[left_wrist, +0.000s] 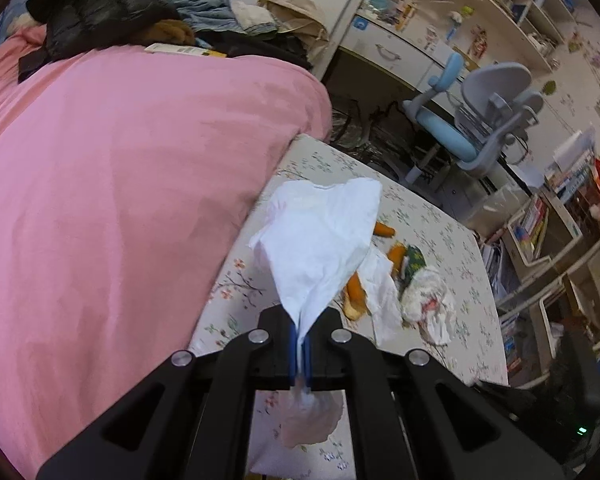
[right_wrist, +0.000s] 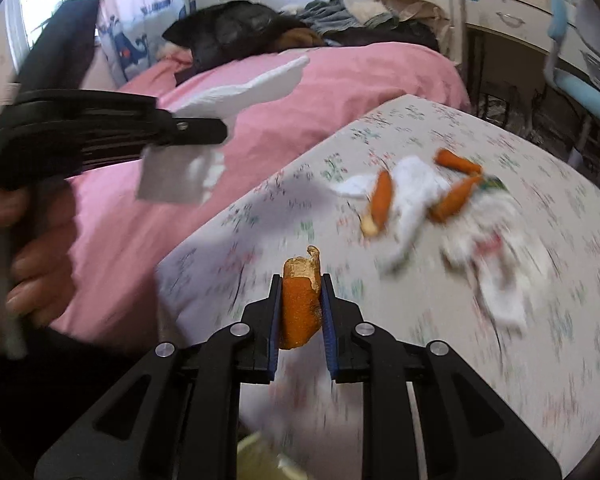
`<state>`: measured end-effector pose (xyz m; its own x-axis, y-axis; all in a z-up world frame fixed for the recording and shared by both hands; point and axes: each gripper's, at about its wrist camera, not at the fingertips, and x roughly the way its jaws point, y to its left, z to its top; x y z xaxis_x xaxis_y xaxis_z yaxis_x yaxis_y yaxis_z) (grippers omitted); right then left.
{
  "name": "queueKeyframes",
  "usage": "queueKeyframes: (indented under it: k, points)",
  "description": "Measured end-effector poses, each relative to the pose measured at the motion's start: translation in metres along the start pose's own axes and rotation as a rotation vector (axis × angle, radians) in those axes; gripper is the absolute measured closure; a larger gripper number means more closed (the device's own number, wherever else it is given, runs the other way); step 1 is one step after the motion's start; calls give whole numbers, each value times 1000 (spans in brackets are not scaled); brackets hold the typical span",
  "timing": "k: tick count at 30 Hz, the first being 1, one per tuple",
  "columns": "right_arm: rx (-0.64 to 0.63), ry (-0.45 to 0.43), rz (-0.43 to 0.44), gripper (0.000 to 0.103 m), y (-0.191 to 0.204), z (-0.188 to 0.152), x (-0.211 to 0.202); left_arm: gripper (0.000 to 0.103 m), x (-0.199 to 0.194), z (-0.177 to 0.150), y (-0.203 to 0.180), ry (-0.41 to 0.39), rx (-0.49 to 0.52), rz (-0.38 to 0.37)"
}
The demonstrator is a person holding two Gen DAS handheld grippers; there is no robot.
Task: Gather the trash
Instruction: 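Grasp a white tissue with the left tool while the right tool grasps a carrot piece, then carry the carrot piece and tissue over the yellow basin and open both tools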
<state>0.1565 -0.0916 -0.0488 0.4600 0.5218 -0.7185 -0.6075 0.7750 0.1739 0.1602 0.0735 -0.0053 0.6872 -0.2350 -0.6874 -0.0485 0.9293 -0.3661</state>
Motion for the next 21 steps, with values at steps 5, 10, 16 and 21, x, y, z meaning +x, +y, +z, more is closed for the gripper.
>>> queueKeyframes:
  k: [5, 10, 16, 21]
  points:
    - [83, -27, -5, 86, -5, -46, -54, 100, -13, -24, -15, -2, 50, -5]
    - [160, -55, -11, 86, -2, -86, -89, 100, -24, -53, -28, 4, 89, -10]
    - [207, -68, -10, 86, 10, -117, -110, 100, -32, -83, -38, 23, 118, -29]
    - [244, -31, -4, 86, 15, -138, -107, 100, -34, -113, -50, 68, 159, -37]
